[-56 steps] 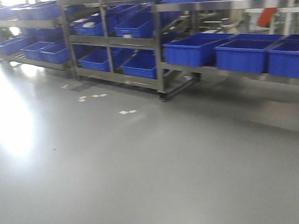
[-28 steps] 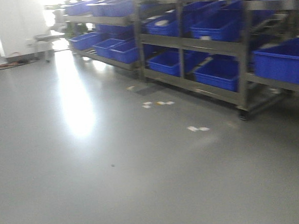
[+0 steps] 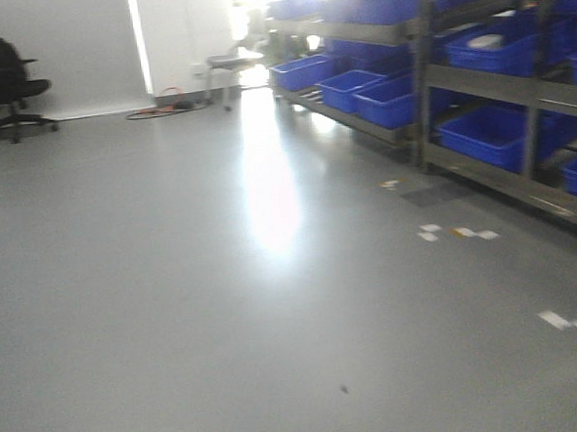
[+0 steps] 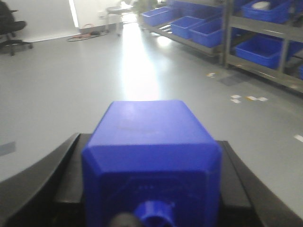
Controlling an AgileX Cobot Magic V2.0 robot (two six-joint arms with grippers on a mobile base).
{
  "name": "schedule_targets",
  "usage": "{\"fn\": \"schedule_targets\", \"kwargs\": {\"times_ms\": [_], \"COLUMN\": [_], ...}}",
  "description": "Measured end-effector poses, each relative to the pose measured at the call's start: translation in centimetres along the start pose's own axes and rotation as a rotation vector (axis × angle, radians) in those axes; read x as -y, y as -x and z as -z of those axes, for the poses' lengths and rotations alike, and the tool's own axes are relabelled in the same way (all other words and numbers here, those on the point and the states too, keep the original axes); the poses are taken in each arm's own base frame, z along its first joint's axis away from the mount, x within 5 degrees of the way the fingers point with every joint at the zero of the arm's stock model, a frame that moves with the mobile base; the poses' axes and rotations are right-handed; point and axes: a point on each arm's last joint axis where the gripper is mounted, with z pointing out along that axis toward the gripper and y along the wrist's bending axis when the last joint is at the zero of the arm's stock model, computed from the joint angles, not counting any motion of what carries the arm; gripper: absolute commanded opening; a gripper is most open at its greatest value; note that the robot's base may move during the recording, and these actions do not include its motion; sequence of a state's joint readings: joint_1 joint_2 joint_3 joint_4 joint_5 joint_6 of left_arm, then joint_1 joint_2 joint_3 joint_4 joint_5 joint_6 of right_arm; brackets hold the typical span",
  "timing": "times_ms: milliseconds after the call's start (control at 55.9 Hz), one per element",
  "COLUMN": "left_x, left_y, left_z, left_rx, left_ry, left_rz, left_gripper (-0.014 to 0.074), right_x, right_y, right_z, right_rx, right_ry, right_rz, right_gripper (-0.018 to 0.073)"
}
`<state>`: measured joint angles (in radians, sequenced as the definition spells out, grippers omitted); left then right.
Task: Pick and sort blue part to right shelf
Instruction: 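Drive the base across the floor holding both blue parts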
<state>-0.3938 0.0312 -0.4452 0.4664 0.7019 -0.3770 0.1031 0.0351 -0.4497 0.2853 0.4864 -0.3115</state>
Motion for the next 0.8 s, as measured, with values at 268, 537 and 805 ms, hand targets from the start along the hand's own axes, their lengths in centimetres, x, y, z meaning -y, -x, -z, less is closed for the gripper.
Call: {"fn": "schedule_targets", "kwargs": {"times_ms": [268, 537, 805], "left_x": [-0.01, 0.0, 0.0], "left_y": [-0.02, 0.0, 0.0], "left_z": [0.0, 0.0, 0.0], "left_rx": [-0.002, 0.0, 0.0], "left_ry": [0.001, 0.0, 0.0], "left_rz": [0.0, 0.0, 0.0], "left_gripper": [0.0375, 0.0375, 0.0376], "right_x": [0.0, 0.0, 0.0], "right_y": [0.0, 0.0, 0.0], "right_z": [0.0, 0.0, 0.0], "right_rx": [0.0, 0.0, 0.0], "right_ry": [0.0, 0.0, 0.0], "right_rz": [0.0, 0.0, 0.0], "right_gripper": [0.0069, 0.0069, 0.0069]}}
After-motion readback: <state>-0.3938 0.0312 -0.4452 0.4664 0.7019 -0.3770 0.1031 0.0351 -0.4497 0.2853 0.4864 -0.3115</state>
